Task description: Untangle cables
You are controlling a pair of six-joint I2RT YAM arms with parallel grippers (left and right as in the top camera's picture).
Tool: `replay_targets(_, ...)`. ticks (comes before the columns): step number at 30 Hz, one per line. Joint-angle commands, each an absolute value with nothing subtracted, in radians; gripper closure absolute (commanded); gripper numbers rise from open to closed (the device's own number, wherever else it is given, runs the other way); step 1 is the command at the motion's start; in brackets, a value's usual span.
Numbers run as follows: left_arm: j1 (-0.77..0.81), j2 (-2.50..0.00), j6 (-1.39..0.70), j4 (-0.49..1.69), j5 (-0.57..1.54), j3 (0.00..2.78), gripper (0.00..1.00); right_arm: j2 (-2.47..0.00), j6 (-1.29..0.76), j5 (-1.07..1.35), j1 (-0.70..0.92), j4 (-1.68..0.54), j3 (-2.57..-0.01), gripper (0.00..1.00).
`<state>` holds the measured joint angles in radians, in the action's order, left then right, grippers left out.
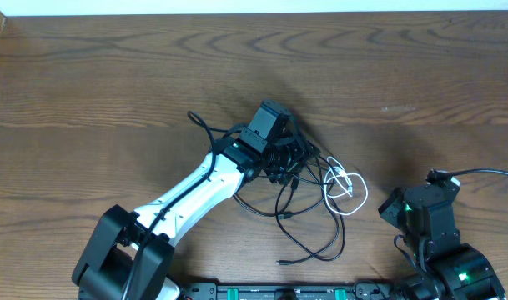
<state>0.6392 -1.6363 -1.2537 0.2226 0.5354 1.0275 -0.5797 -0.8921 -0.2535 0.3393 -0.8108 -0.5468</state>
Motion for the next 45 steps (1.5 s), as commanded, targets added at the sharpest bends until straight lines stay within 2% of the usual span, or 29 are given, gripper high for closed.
replay_targets(1, 0.641, -1.625, -1.259, 0.222, 0.577, 1.038, 0.37, -0.574, -0.904, -0.256, 0.331, -0.812, -0.561, 0.97)
replay_targets(3, 0.641, -1.625, -1.258, 0.222, 0.579, 1.038, 0.23, -0.574, -0.904, -0.256, 0.331, -0.812, -0.561, 0.97)
replay_targets(6, 0.646, -1.625, -1.258, 0.221, 0.563, 1.038, 0.11, -0.574, -0.904, -0.255, 0.331, -0.812, -0.561, 0.97)
replay_targets(11, 0.687, -1.625, -1.263, 0.221, 0.517, 1.038, 0.0, -0.574, -0.904, -0.255, 0.331, -0.812, -0.561, 0.97)
replay_targets(20, 0.773, -1.625, -1.325, 0.221, 0.393, 1.038, 0.0, -0.574, -0.9, -0.256, 0.331, -0.83, -0.561, 0.98)
replay_targets(27, 0.783, -1.625, -1.463, 0.218, 0.307, 1.038, 0.0, -0.574, -0.9, -0.256, 0.331, -0.861, -0.561, 0.99)
replay_targets(36, 0.823, -1.627, -1.886, 0.202, 0.301, 1.038, 0.0, -0.574, -0.9, -0.256, 0.331, -0.868, -0.561, 0.99)
replay_targets(41, 0.849, -1.627, -1.884, 0.16, 0.295, 1.038, 0.0, -0.574, -0.9, -0.256, 0.331, -0.876, -0.561, 0.99)
replay_targets(45, 0.831, -1.626, -1.75, 0.211, 0.205, 1.038, 0.0, -0.574, -0.892, -0.255, 0.331, -0.904, -0.561, 0.98)
